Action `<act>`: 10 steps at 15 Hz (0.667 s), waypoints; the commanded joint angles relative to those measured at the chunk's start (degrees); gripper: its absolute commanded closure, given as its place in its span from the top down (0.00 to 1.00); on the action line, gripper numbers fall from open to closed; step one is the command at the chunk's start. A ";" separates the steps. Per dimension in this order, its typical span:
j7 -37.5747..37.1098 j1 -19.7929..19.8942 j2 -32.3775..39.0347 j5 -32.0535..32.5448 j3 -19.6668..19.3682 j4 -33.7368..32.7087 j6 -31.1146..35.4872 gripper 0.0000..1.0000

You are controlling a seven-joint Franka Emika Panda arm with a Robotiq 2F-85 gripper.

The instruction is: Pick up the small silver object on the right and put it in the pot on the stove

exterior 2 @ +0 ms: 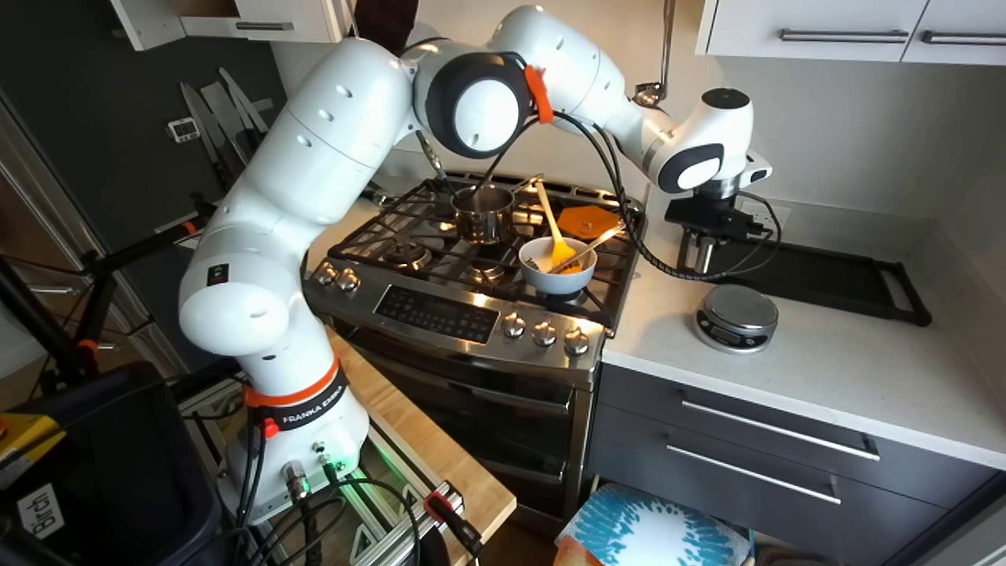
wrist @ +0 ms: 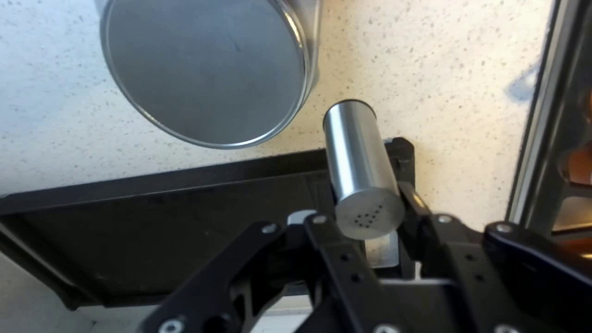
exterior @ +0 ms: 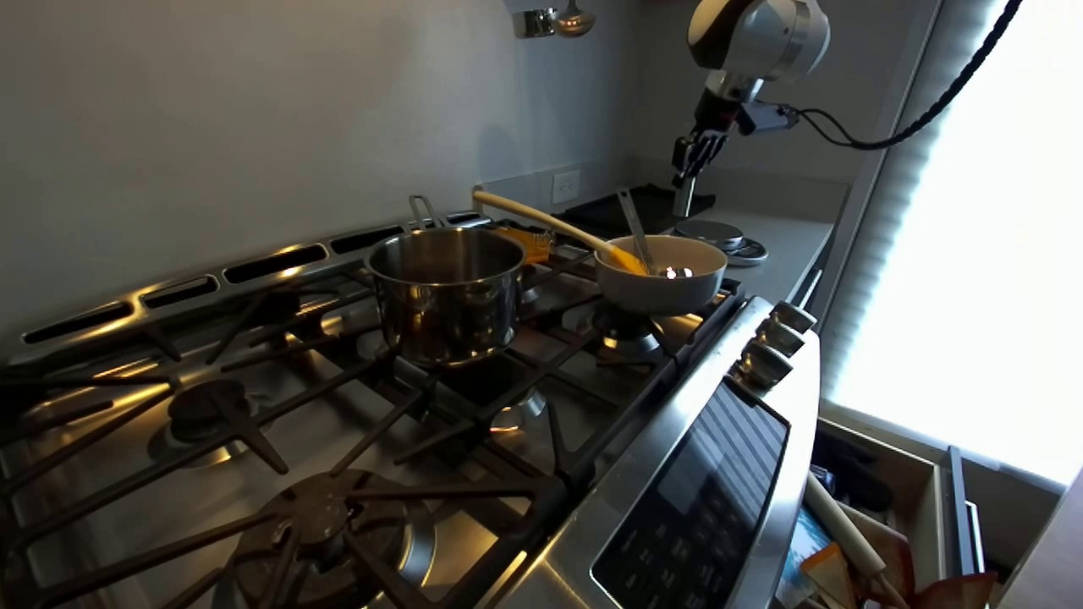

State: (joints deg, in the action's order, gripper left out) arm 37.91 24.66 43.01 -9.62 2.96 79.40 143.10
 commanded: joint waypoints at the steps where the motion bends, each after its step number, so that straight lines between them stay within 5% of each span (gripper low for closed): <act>1: 2.77 1.70 -11.87 -2.14 2.10 12.50 -0.76 0.12; 10: 18.99 -1.53 -33.70 -14.37 2.41 32.91 -8.67 0.12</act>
State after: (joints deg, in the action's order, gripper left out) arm 49.80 24.50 17.19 -18.74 6.02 104.23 136.55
